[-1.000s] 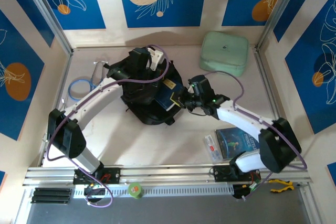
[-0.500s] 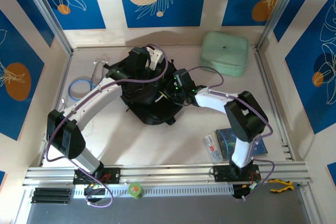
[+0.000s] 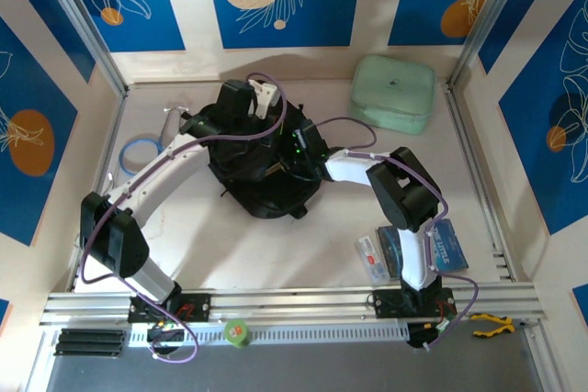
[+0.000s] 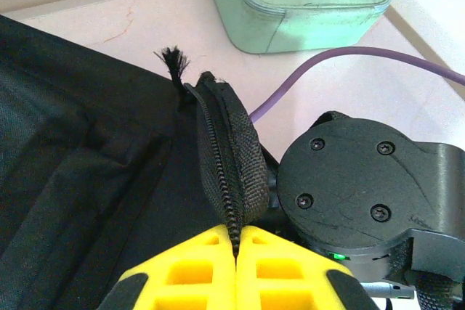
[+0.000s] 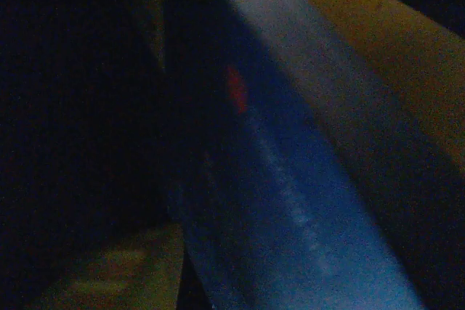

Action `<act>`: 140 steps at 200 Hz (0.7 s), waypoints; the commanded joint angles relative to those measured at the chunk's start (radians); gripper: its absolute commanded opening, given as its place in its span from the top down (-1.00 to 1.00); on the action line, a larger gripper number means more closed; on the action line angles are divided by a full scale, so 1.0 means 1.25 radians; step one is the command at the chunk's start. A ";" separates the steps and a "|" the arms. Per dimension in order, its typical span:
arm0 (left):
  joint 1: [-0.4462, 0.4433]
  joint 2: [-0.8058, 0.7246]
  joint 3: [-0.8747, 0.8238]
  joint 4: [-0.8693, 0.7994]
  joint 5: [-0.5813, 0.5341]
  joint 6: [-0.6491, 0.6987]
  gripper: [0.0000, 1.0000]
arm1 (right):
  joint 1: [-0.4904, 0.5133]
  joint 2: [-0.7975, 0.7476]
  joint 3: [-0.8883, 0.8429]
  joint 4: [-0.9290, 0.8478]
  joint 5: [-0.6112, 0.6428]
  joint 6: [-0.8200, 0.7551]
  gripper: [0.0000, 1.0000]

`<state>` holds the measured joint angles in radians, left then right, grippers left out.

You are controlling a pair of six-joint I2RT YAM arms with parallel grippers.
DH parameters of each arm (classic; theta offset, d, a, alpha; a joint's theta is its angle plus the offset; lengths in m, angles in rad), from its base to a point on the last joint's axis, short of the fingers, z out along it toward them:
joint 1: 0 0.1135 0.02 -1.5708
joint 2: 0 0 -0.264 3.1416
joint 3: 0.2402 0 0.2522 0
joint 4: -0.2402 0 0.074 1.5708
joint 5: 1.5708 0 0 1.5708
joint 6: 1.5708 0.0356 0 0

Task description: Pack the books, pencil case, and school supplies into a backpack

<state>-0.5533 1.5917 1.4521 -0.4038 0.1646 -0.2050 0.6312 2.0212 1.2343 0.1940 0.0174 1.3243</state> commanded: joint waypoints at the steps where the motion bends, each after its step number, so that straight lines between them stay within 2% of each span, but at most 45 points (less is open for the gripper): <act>1: 0.008 -0.041 0.001 0.033 0.031 -0.010 1.00 | 0.000 -0.044 -0.014 -0.003 -0.028 -0.018 0.02; 20: 0.016 -0.041 -0.012 0.033 0.030 -0.022 1.00 | -0.003 -0.110 -0.060 -0.021 -0.050 -0.033 -0.05; 58: 0.023 -0.035 -0.033 0.031 0.053 -0.024 1.00 | 0.009 -0.284 -0.172 -0.094 -0.012 -0.070 -0.18; 75: 0.024 -0.030 -0.037 0.026 0.068 -0.027 1.00 | 0.013 -0.372 -0.224 -0.161 0.039 -0.078 -0.19; 88: 0.026 -0.031 -0.049 0.026 0.091 -0.030 1.00 | 0.018 -0.449 -0.254 -0.255 0.115 -0.084 -0.27; 98: 0.026 -0.034 -0.064 0.028 0.115 -0.034 0.56 | 0.015 -0.505 -0.274 -0.336 0.177 -0.087 -0.34; 121: 0.027 -0.039 -0.098 0.038 0.186 -0.049 -0.24 | -0.012 -0.621 -0.315 -0.523 0.323 -0.086 -0.52; 140: 0.029 -0.042 -0.105 0.013 0.168 -0.048 -0.58 | -0.083 -0.698 -0.356 -0.633 0.347 -0.098 -0.60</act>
<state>-0.5308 1.5734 1.3373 -0.3820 0.3248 -0.2607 0.6109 1.2407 0.8471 -0.2955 0.2821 1.2251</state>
